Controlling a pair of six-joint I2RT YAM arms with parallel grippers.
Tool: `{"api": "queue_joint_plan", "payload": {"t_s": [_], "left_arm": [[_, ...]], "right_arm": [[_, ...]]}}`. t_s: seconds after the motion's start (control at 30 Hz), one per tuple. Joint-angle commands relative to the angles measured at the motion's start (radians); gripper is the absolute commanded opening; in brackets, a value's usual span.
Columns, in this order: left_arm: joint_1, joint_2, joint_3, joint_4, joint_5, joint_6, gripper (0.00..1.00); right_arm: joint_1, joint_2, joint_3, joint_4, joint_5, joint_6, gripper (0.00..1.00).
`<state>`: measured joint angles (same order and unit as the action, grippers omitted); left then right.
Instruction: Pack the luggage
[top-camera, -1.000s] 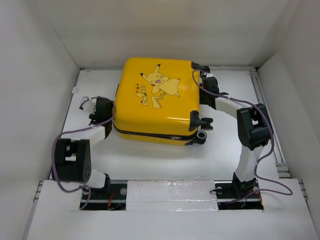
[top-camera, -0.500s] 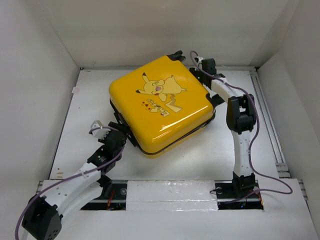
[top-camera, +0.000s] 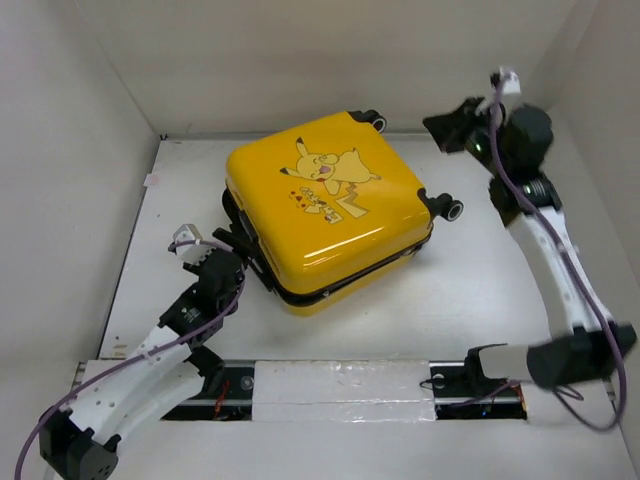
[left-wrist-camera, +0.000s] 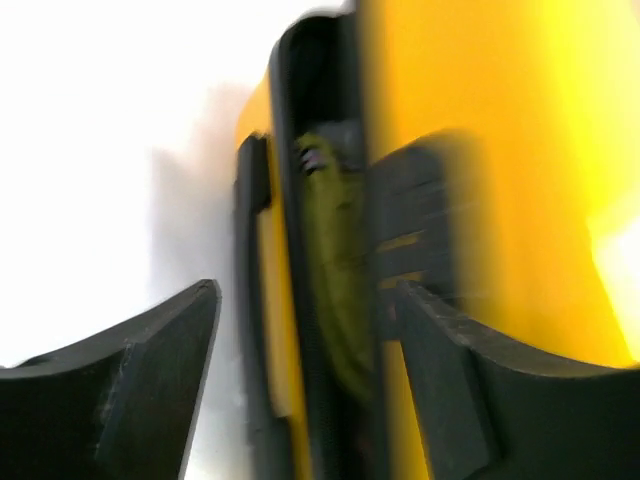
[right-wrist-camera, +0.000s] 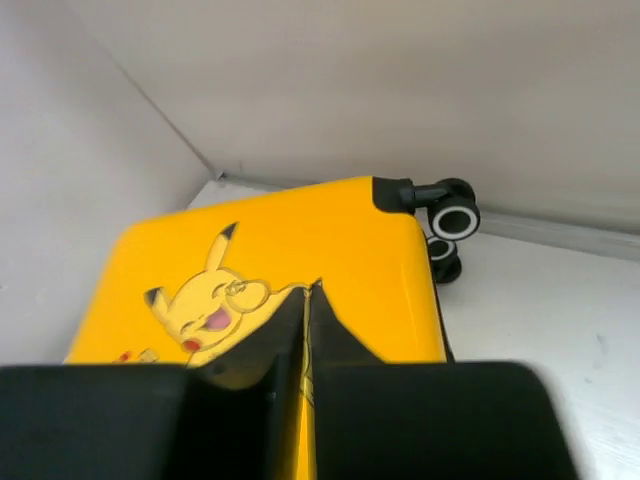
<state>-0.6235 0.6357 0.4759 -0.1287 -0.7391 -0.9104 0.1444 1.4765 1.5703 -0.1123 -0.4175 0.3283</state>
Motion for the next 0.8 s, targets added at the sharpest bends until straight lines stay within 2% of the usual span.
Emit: {"api": "queue_joint_plan", "payload": {"t_s": [0.0,0.03,0.07,0.1,0.13,0.17,0.2,0.27,0.4,0.5,0.57,0.63,0.77], "left_arm": [[-0.012,-0.051,0.096,0.141,-0.036,-0.018,0.64],[-0.012,-0.070,0.096,0.141,-0.048,-0.030,0.60],[-0.012,-0.091,0.074,0.132,-0.048,-0.054,0.54],[-0.012,-0.115,0.057,0.132,-0.048,-0.054,0.47],[-0.012,-0.160,0.028,0.132,-0.048,-0.064,0.32],[-0.012,-0.180,0.027,0.098,-0.048,-0.079,0.26],[-0.012,-0.195,0.015,0.074,-0.057,-0.108,0.20],[-0.012,-0.222,0.003,0.037,-0.071,-0.133,0.09],[-0.012,-0.203,-0.034,0.004,-0.082,-0.172,0.08],[-0.012,-0.134,-0.060,0.023,-0.092,-0.193,0.08],[-0.012,-0.090,-0.060,0.035,-0.114,-0.202,0.09],[-0.002,-0.032,-0.069,0.035,-0.123,-0.246,0.09],[0.033,-0.021,-0.112,0.108,0.013,-0.245,0.12]], "right_arm": [[0.018,-0.233,-0.307,0.031,0.186,0.027,0.01],[0.052,-0.316,-0.410,0.061,0.230,0.043,0.00],[0.079,-0.399,-0.613,0.097,0.259,0.043,0.00],[0.108,-0.544,-0.694,0.103,0.304,0.069,0.00],[0.133,-0.606,-0.755,0.074,0.389,0.078,0.00],[0.167,-0.663,-0.856,0.053,0.419,0.078,0.00],[0.176,-0.755,-0.895,0.025,0.443,0.087,0.00],[0.176,-0.821,-0.947,-0.082,0.482,0.100,0.00],[0.176,-0.848,-1.093,-0.058,0.441,0.158,0.00],[0.185,-0.751,-1.102,0.026,0.401,0.158,0.00],[0.185,-0.666,-1.112,0.142,0.361,0.131,0.00],[0.185,-0.596,-1.052,0.195,0.333,0.121,0.00],[0.176,-0.411,-0.914,0.321,0.263,0.107,0.00]]}}
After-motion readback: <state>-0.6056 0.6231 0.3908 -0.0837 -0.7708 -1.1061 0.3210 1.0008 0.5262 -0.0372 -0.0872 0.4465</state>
